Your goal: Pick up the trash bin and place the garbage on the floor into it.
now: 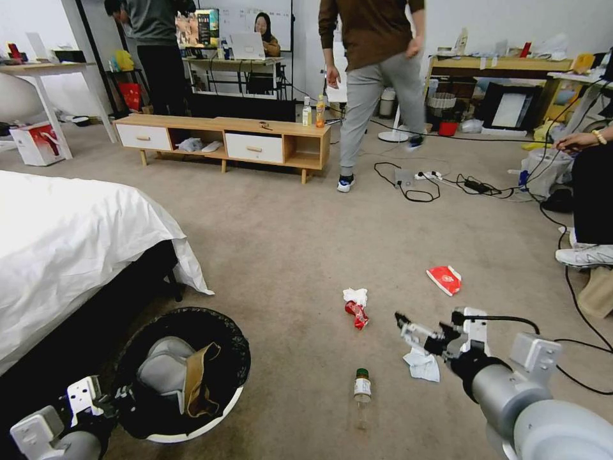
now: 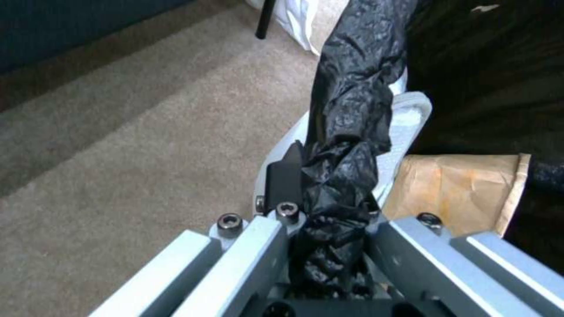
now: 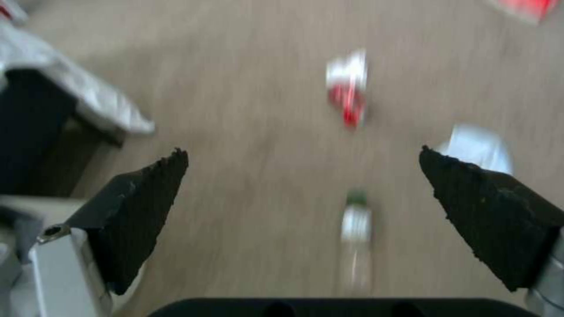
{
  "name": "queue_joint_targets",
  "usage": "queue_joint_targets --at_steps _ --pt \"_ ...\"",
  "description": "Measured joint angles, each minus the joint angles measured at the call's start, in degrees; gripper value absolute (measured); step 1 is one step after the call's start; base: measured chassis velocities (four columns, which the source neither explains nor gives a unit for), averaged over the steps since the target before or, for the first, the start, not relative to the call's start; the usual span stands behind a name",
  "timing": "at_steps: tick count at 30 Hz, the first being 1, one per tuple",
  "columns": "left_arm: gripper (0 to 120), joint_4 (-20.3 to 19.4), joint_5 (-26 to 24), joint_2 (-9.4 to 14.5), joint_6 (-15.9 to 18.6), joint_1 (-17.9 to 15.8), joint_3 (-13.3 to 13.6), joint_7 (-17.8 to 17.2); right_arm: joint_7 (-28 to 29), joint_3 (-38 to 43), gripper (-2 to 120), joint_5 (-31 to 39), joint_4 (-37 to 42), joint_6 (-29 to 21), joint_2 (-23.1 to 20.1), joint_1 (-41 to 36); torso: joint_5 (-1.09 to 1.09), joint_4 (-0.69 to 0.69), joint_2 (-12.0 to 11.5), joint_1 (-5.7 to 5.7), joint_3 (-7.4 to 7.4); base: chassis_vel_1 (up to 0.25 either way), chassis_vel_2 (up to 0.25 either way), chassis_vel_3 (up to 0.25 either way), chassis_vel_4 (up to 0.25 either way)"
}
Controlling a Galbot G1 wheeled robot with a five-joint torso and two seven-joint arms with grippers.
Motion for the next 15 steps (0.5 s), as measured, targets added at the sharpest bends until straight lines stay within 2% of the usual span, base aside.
queue_joint_targets --at_steps 5,6,15 --pt "1 1.0 0.0 1.0 0.0 -0.2 0.4 0.1 2.8 -1.6 100 5.5 -0.2 -0.7 0.4 0.5 0.00 0.04 0.0 0.00 0.00 0.000 0.000 0.000 0.000" --pt "1 1.4 0.0 1.3 0.0 -0.3 0.5 0.1 3.8 -3.0 100 6.4 -1.5 -0.7 0.7 1.0 -0.02 0.00 0.0 0.00 0.00 0.000 0.000 0.000 0.000" --pt "1 1.6 1.0 0.7 0.0 0.0 0.1 0.3 5.8 -12.1 100 6.7 -8.0 -0.4 2.4 5.9 -0.01 0.02 0.0 0.00 0.00 0.000 0.000 0.000 0.000"
